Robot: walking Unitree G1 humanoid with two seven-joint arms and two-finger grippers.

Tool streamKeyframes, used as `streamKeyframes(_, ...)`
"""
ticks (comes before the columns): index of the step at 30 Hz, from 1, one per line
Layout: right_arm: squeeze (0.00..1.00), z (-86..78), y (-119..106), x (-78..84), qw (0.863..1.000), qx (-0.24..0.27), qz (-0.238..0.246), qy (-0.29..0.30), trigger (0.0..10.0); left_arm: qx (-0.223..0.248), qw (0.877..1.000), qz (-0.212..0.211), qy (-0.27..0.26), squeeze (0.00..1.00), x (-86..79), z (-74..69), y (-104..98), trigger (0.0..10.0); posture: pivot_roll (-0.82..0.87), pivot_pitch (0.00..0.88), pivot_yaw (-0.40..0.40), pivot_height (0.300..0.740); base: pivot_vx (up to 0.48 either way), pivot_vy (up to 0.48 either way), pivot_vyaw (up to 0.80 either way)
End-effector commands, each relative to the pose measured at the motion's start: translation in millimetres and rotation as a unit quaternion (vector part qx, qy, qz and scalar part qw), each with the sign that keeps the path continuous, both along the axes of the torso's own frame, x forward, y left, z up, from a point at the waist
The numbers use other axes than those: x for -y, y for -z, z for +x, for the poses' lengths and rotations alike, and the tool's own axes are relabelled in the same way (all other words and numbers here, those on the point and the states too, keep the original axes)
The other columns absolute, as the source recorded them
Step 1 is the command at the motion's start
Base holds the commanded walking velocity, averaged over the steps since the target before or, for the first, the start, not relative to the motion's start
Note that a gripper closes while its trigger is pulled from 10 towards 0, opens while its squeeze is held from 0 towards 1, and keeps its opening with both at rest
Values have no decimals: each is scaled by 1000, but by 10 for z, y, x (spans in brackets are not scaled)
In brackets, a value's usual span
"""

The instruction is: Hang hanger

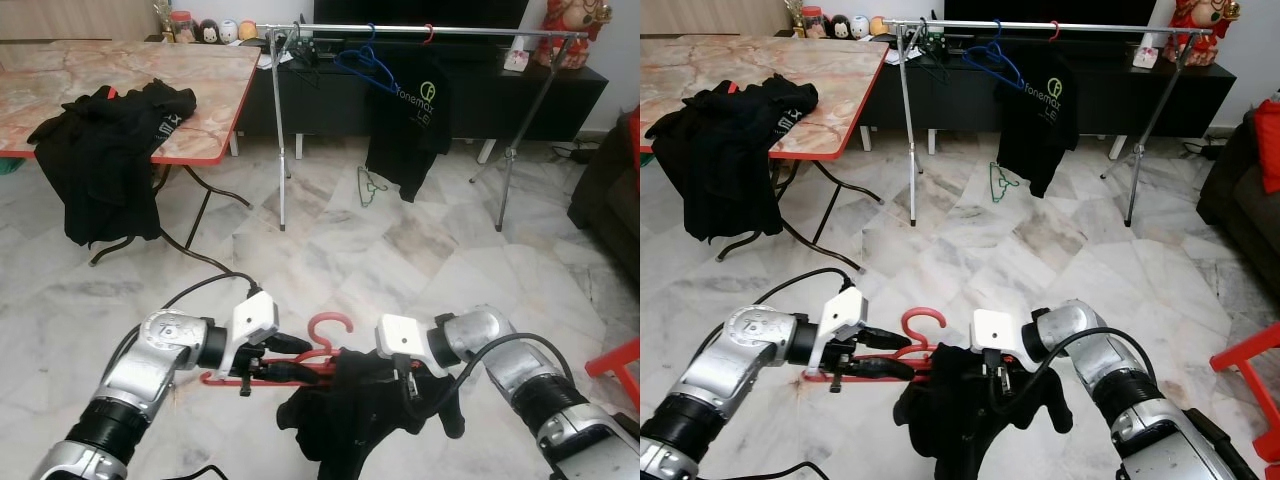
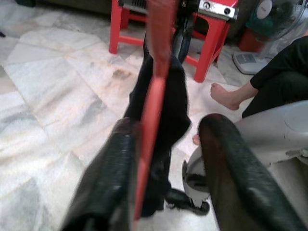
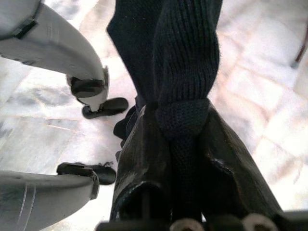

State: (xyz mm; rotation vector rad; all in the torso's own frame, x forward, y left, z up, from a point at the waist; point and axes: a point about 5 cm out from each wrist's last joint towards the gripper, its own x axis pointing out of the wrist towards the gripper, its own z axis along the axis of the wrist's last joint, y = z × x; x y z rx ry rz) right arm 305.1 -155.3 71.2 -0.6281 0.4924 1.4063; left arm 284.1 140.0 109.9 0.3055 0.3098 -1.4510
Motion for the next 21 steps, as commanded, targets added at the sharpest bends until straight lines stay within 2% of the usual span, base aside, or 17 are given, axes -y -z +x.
streamKeyframes(1,0,48,-30,89,999,24,12,46,0,17,1000,-5,-13,1000,-38,4,-45,10000,-64,0,-44,740,0,0,0)
streamKeyframes(4,0,84,-19,163,994,39,23,100,0,39,998,-8,-57,1000,-125,57,-67,10000,-63,0,-42,740,0,0,0)
streamKeyframes(5,0,121,-9,225,988,53,23,145,0,52,995,-10,-89,1000,-190,83,-64,10000,-65,0,-40,740,0,0,0)
streamKeyframes(9,0,158,-9,305,978,69,23,195,0,70,987,-16,-141,1000,-277,112,-45,10000,-66,0,-37,740,0,0,0)
streamKeyframes(14,0,285,-125,333,952,108,65,280,0,98,972,-16,-213,1000,-327,141,50,10000,-66,0,-34,740,0,0,0)
streamKeyframes(15,0,331,-176,314,944,114,81,299,0,107,963,-11,-248,918,-325,161,131,10000,-65,0,-30,740,0,0,0)
streamKeyframes(16,0,349,-201,294,942,118,86,302,0,105,960,-10,-259,843,-313,158,176,10000,-65,0,-30,740,0,0,0)
streamKeyframes(18,0,365,-225,269,941,122,90,303,0,100,959,-11,-266,843,-302,151,217,10000,-67,0,-29,740,0,0,0)
streamKeyframes(19,0,399,-276,215,940,129,96,302,0,107,953,-4,-283,0,-269,153,287,10000,-70,0,-29,740,0,0,0)
streamKeyframes(21,0,444,-343,160,937,136,105,303,0,125,946,15,-299,0,-225,169,362,10000,-69,0,-29,740,0,0,0)
